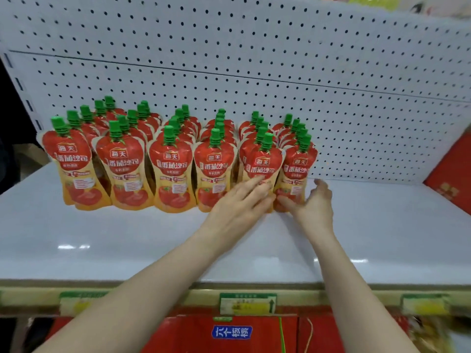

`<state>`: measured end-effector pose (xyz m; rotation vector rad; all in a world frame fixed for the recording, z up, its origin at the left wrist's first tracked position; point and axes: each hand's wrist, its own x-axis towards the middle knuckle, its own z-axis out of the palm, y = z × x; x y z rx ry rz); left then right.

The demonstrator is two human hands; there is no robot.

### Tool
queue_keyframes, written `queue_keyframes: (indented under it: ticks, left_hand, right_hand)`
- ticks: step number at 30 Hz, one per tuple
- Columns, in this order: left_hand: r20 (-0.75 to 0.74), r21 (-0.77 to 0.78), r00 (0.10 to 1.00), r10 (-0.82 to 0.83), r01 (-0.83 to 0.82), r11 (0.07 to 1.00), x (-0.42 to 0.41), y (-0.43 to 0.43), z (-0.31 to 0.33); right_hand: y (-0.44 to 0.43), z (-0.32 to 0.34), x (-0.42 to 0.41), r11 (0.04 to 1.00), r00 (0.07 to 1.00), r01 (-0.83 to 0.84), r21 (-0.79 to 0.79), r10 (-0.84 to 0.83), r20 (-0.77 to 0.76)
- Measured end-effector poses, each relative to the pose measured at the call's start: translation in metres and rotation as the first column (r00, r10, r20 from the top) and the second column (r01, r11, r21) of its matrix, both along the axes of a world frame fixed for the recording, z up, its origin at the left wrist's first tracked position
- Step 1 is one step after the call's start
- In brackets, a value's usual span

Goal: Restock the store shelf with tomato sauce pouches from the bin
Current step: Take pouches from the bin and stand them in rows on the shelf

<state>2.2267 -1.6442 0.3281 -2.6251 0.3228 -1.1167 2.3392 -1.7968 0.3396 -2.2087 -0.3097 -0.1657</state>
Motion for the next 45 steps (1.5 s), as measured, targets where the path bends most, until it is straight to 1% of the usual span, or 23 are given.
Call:
queue_keyframes:
  ticks: [3,6,9,12,16,17,18,20,21,22,24,25,26,28,29,31,33,39,42,45]
  left_hand:
    - [-0.08,0.147,0.996,0.043,-0.031,0.989,0.023,-0.001,-0.011]
    - [-0.112,0.232,0.989,0.097,-0.069,0.97,0.034,0.002,-0.011]
    - [-0.148,0.26,0.978,0.146,-0.104,0.96,0.039,0.002,-0.008]
    - [-0.173,0.25,0.966,0.192,-0.146,0.957,0.039,0.0,-0.007]
    - [-0.19,0.236,0.961,0.202,-0.155,0.959,0.037,0.0,-0.004]
    - [-0.187,0.224,0.965,0.185,-0.142,0.964,0.036,0.0,-0.003]
    - [-0.172,0.204,0.972,0.16,-0.124,0.971,0.034,0.0,-0.001]
    - [-0.098,0.118,0.988,0.121,-0.109,0.987,0.023,0.001,0.006]
    - [-0.042,0.06,0.99,0.131,-0.129,0.99,0.015,0.004,0.01]
    - [0.017,0.001,0.987,0.161,-0.161,0.987,0.005,0.008,0.015]
    - [0.128,-0.113,0.958,0.257,-0.243,0.963,-0.013,0.022,0.025]
    - [0.158,-0.168,0.936,0.314,-0.288,0.943,-0.02,0.031,0.03]
    - [0.154,-0.225,0.915,0.373,-0.335,0.915,-0.025,0.039,0.036]
    - [0.084,-0.301,0.889,0.449,-0.407,0.862,-0.03,0.051,0.047]
    - [0.051,-0.31,0.887,0.458,-0.422,0.852,-0.03,0.056,0.052]
    - [-0.008,-0.302,0.896,0.444,-0.426,0.853,-0.029,0.062,0.054]
    - [-0.055,-0.308,0.906,0.419,-0.415,0.856,-0.026,0.064,0.052]
    - [-0.048,-0.351,0.926,0.375,-0.367,0.861,-0.022,0.06,0.052]
    - [-0.081,-0.362,0.938,0.338,-0.343,0.867,-0.022,0.064,0.051]
    - [-0.082,-0.394,0.947,0.311,-0.318,0.862,-0.023,0.067,0.048]
  right_hand:
    - [0.008,-0.009,0.011,0.995,0.997,-0.07,-0.075,0.068,-0.021]
    - [0.014,-0.009,0.019,0.993,0.996,-0.07,-0.091,0.065,-0.055]
    - [0.015,-0.008,0.025,0.994,0.994,-0.072,-0.087,0.064,-0.086]
    - [0.016,-0.007,0.029,0.992,0.992,-0.086,-0.088,0.077,-0.099]
    - [0.014,-0.004,0.029,0.991,0.984,-0.113,-0.077,0.101,-0.148]
    - [0.012,-0.002,0.027,0.99,0.984,-0.119,-0.076,0.107,-0.14]
    - [0.009,0.0,0.024,0.991,0.991,-0.105,-0.082,0.098,-0.086]
    - [0.003,0.004,0.015,0.997,0.991,-0.028,-0.066,0.037,0.13]
    - [0.002,0.007,0.008,1.0,0.97,-0.006,-0.03,0.013,0.242]
    - [0.003,0.011,0.002,1.0,0.947,-0.015,0.004,0.012,0.321]
    - [0.013,0.015,-0.01,0.996,0.917,-0.094,-0.005,0.089,0.388]
    - [0.021,0.016,-0.014,0.991,0.909,-0.132,-0.037,0.136,0.393]
    - [0.029,0.016,-0.017,0.985,0.909,-0.16,-0.063,0.172,0.38]
    - [0.042,0.019,-0.02,0.979,0.92,-0.193,-0.073,0.206,0.332]
    - [0.047,0.021,-0.021,0.979,0.932,-0.198,-0.049,0.203,0.301]
    - [0.052,0.024,-0.023,0.983,0.949,-0.185,-0.011,0.182,0.259]
    - [0.055,0.026,-0.025,0.987,0.959,-0.162,-0.019,0.162,0.231]
    - [0.061,0.023,-0.021,0.982,0.964,-0.185,-0.047,0.19,0.188]
    - [0.062,0.02,-0.018,0.981,0.96,-0.19,-0.049,0.196,0.199]
    - [0.061,0.015,-0.015,0.977,0.955,-0.212,-0.024,0.212,0.209]
